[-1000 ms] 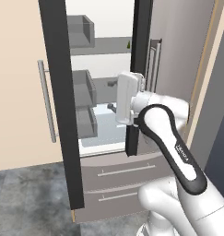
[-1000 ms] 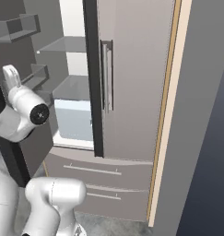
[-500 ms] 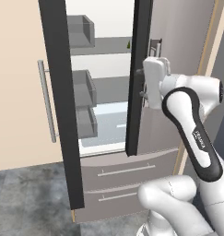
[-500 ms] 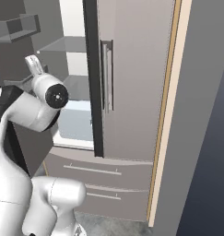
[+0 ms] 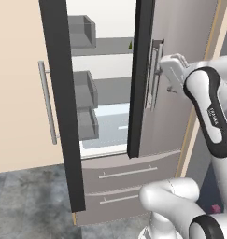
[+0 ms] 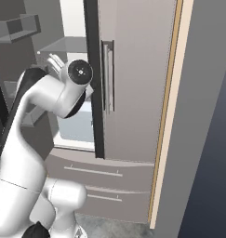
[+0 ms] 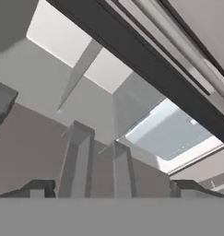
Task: There is a bowl on the dining counter. Grab a lemon wedge from the fridge and place it in the bowl. Then get the liquor bottle and glass cup from the cabinet and place them next to the bowl.
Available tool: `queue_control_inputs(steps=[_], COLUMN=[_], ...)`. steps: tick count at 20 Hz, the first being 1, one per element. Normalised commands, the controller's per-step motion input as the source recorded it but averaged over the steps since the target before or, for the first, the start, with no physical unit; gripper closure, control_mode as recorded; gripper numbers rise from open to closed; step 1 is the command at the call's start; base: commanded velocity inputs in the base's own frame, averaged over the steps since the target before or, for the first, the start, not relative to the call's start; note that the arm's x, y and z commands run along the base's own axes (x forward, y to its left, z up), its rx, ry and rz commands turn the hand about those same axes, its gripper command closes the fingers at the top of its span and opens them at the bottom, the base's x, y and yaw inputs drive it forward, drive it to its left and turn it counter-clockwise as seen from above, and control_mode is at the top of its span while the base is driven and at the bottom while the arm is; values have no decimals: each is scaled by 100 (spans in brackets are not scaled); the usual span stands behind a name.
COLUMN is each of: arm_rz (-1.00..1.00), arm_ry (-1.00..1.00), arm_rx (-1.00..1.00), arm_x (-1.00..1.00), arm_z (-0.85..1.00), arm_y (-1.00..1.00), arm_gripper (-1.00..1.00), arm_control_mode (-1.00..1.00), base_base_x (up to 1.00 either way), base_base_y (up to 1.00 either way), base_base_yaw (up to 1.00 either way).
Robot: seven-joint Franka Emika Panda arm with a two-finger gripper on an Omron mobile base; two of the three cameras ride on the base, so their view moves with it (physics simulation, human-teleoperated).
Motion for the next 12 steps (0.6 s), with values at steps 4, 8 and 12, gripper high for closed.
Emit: queue_control_inputs(steps=[4,8,12], arm_rz=[0,-5,-1], arm_ry=[-8,-1,0], arm_rx=[-38,-32,-23], arm_x=[20,24,36], arm_z=[-2,0,-1], arm_y=[-52,-37,-17], arm_gripper=[-100,-100,-100], arm_control_mode=[-100,-100,-100], base_base_x=[0,0,0], base_base_y=[0,0,0], base_base_yaw=[0,0,0])
